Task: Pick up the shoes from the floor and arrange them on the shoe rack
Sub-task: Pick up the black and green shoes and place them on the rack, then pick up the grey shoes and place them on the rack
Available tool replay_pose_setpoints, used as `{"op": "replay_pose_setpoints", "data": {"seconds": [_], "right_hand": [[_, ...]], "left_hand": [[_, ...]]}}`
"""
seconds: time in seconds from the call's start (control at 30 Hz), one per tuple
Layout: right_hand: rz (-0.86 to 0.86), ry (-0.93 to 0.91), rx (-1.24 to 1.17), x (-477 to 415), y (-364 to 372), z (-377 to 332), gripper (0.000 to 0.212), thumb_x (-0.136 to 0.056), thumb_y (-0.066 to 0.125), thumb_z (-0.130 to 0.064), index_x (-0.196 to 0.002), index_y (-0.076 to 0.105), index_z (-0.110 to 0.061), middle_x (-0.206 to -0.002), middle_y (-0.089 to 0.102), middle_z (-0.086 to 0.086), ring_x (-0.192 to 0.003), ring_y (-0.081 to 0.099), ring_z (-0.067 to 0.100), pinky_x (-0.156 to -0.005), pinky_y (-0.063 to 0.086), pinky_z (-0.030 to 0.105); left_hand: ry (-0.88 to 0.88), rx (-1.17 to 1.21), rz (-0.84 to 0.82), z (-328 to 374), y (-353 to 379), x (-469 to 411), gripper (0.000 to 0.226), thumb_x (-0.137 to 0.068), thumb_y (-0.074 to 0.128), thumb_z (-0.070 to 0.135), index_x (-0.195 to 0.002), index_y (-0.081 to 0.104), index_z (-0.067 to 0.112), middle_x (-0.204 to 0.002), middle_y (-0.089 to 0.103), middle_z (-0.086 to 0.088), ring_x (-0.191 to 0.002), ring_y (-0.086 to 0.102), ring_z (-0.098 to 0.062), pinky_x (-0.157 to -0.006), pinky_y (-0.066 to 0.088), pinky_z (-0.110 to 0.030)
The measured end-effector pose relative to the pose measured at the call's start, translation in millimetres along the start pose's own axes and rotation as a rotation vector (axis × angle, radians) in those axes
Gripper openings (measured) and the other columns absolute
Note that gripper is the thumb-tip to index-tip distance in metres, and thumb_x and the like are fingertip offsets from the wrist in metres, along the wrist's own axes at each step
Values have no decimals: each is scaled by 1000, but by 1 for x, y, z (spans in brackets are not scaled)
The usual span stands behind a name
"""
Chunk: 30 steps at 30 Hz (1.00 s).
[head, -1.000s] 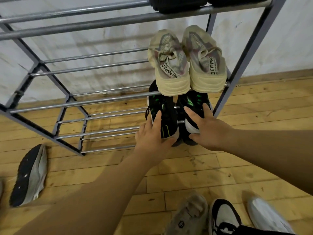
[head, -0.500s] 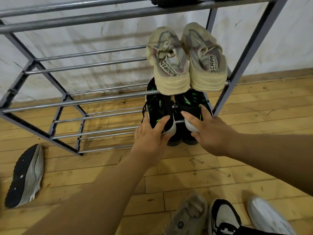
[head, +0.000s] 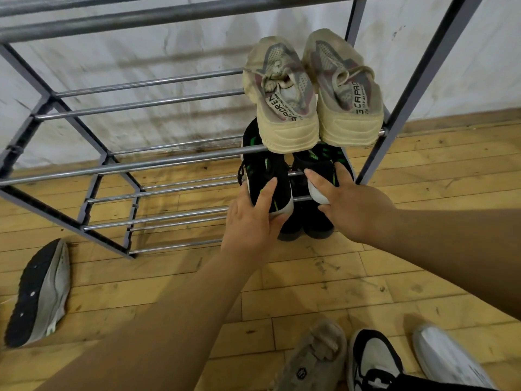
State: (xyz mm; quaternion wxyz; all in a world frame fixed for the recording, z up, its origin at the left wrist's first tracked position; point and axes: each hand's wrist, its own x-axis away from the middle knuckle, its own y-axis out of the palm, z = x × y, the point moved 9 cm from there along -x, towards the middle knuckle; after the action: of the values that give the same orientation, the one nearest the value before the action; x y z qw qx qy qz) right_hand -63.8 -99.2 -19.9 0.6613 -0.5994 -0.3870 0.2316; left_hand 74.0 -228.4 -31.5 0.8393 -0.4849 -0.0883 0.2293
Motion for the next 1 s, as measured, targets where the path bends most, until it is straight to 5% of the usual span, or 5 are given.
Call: {"op": "replay_pose_setpoints", "data": {"seconds": [0.43, 0.73, 0.87, 0.93, 1.0], "right_hand": [[9, 20, -68, -5, 1, 5, 77, -105, 41, -49, -152, -21, -53, -169, -3, 15, -103, 65, 40, -76, 59, 46], [6, 46, -60, -16, -5, -1, 80, -104, 38, -57, -153, -24, -47, -168, 3, 17, -137, 47, 41, -85, 56, 47], [100, 54, 48, -2, -23, -4, 80, -101, 45, -55, -161, -4, -35, -158, 24, 20, -97, 66, 39, -66, 54, 38], [292, -90, 118, 22, -35, -16, 72, -95, 62, -48, -155, 31, -21, -134, 45, 21, -65, 58, 33, -53, 51, 35], [198, -170, 15, 43, -16, -22, 57, -96, 62, -44, -141, 39, -17, -124, 47, 13, -67, 49, 28, -56, 47, 37]], "left_hand": [[8, 144, 67, 17, 2, -27, 73, -93, 67, 44, -156, 33, 31, -154, 35, -11, -139, 42, -30, -107, 48, -53], [-49, 52, -178, 9, 7, -26, 80, -101, 58, 40, -159, 4, 48, -172, 1, -6, -153, 25, -36, -113, 42, -53], [-60, 167, -120, 13, -8, -1, 83, -100, 61, 41, -159, 3, 48, -169, 15, -5, -155, 19, -29, -120, 32, -53], [-50, 165, 57, 12, -19, 27, 79, -97, 64, 39, -159, 16, 40, -154, 36, -3, -141, 36, -21, -112, 41, -46], [-128, 179, 24, 4, -2, 65, 74, -97, 62, 39, -158, 20, 37, -149, 37, 2, -135, 36, -16, -109, 41, -41]]}}
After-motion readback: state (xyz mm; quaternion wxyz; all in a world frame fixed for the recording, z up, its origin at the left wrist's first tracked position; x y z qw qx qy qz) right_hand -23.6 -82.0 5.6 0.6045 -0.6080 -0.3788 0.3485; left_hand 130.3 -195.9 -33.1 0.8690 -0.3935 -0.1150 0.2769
